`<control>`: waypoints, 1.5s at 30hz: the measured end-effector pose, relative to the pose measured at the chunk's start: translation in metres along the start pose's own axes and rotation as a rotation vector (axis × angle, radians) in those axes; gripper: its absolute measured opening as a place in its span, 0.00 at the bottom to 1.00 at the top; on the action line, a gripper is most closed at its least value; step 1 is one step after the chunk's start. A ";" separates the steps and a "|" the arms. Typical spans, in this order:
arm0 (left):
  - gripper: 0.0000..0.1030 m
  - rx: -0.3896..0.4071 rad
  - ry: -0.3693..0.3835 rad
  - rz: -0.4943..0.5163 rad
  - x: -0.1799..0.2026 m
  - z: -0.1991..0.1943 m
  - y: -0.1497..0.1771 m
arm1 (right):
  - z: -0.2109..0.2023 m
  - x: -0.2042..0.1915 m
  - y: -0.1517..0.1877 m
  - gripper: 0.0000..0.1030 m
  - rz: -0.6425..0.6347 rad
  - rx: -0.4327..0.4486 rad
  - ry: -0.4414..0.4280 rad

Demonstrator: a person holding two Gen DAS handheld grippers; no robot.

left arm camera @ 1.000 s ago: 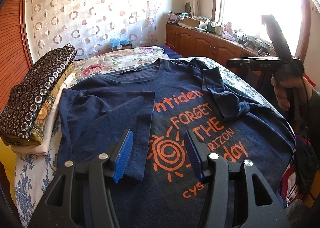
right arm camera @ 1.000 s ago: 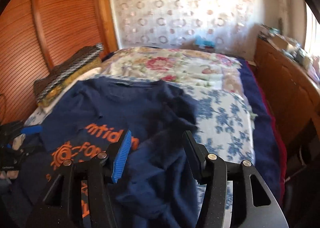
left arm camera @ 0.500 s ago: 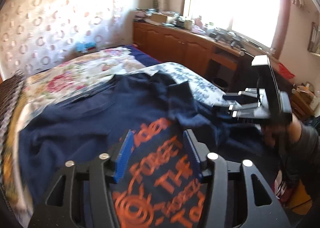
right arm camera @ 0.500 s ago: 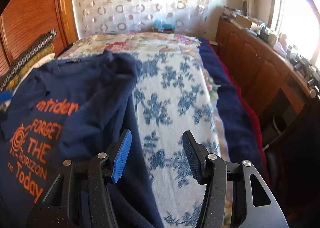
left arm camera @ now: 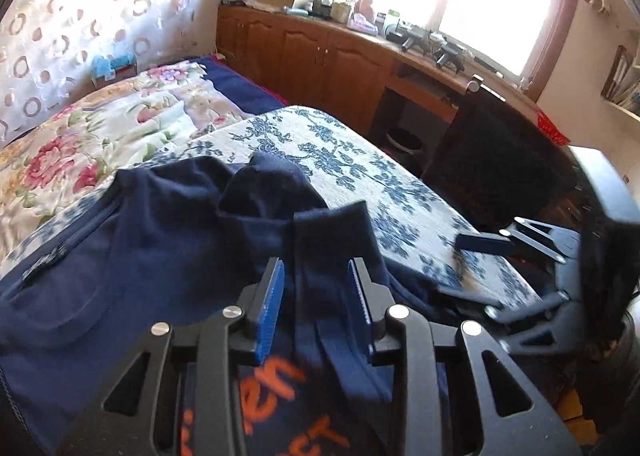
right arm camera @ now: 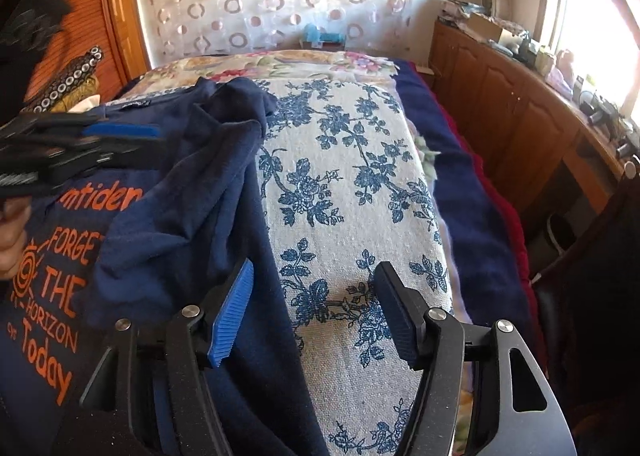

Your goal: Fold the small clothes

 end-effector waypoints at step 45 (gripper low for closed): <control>0.36 0.117 -0.383 -0.096 -0.092 -0.147 0.098 | -0.003 -0.001 -0.005 0.68 0.004 -0.004 -0.058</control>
Point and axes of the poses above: each gripper's, at about its wrist camera, not at the fingertips, and z roughly the way its jaws point, x to its right, y to its underside, the point moved 3 cm from there along z, roughly the way its jaws point
